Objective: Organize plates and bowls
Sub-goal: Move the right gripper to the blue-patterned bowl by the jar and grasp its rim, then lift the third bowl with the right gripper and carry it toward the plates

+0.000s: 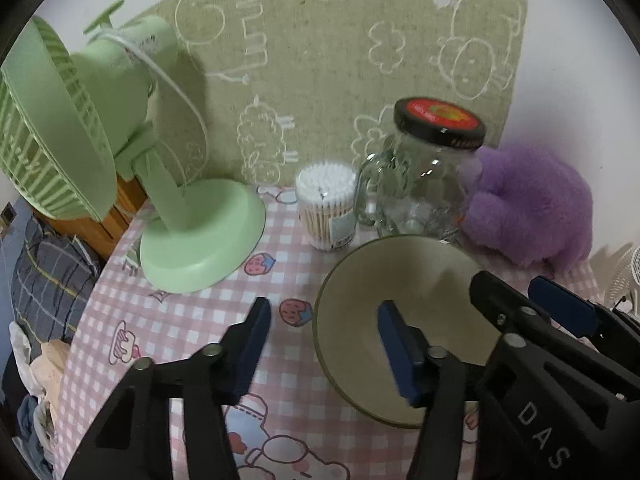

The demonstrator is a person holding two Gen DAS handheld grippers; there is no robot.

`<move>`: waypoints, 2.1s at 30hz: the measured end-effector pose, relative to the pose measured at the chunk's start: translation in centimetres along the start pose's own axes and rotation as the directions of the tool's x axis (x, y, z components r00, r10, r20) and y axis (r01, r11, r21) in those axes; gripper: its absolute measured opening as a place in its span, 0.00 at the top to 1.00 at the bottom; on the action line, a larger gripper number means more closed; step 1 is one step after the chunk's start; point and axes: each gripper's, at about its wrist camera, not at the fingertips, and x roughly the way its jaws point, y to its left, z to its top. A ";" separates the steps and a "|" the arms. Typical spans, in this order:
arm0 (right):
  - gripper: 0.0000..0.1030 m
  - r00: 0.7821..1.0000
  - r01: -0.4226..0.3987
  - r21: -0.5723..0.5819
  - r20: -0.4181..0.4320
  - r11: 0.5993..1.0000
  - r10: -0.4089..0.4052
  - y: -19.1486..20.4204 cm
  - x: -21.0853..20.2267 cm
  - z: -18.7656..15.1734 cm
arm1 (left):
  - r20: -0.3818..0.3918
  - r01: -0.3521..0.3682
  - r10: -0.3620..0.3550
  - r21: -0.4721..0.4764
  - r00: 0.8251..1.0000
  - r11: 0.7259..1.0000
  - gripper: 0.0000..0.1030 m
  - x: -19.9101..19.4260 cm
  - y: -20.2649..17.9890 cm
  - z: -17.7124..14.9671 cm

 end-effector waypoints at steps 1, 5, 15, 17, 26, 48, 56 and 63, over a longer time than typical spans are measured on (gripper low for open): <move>0.54 1.000 0.003 0.001 -0.004 1.000 -0.003 -0.1 0.3 -0.1 | -0.003 -0.001 0.001 -0.006 1.000 1.000 0.52 0.3 0.0 0.0; 0.65 1.000 0.013 0.003 -0.019 1.000 -0.013 -0.2 1.4 -0.4 | -0.020 0.014 -0.014 -0.011 1.000 1.000 0.68 1.0 0.1 -0.4; 0.81 0.998 0.044 0.002 -0.034 0.999 -0.043 -0.8 2.8 -0.8 | -0.035 0.000 0.000 -0.002 0.999 1.000 0.87 1.7 0.0 -0.7; 0.82 0.998 0.051 -0.005 -0.031 0.999 -0.052 -0.6 2.9 -0.7 | -0.040 -0.008 0.009 0.006 0.999 1.000 0.88 1.7 0.0 -0.7; 0.85 0.996 0.075 -0.028 -0.048 0.997 -0.076 -0.4 2.1 -1.0 | -0.042 -0.023 0.024 0.030 0.999 0.999 0.88 0.7 -0.2 -1.3; 0.85 0.994 0.109 -0.013 0.024 0.994 -0.109 0.9 -8.0 -2.8 | 0.029 0.011 -0.012 0.053 0.999 0.999 0.88 -8.0 0.2 -2.6; 0.85 0.988 0.137 -0.016 0.069 0.990 -0.135 2.7 -12.7 -3.8 | 0.067 0.037 -0.041 0.060 0.997 0.997 0.88 -12.1 1.7 -3.7; 0.85 0.983 0.168 -0.027 0.084 0.985 -0.165 5.2 -15.7 -5.3 | 0.093 0.076 -0.081 0.058 0.992 0.995 0.88 -15.0 4.2 -5.2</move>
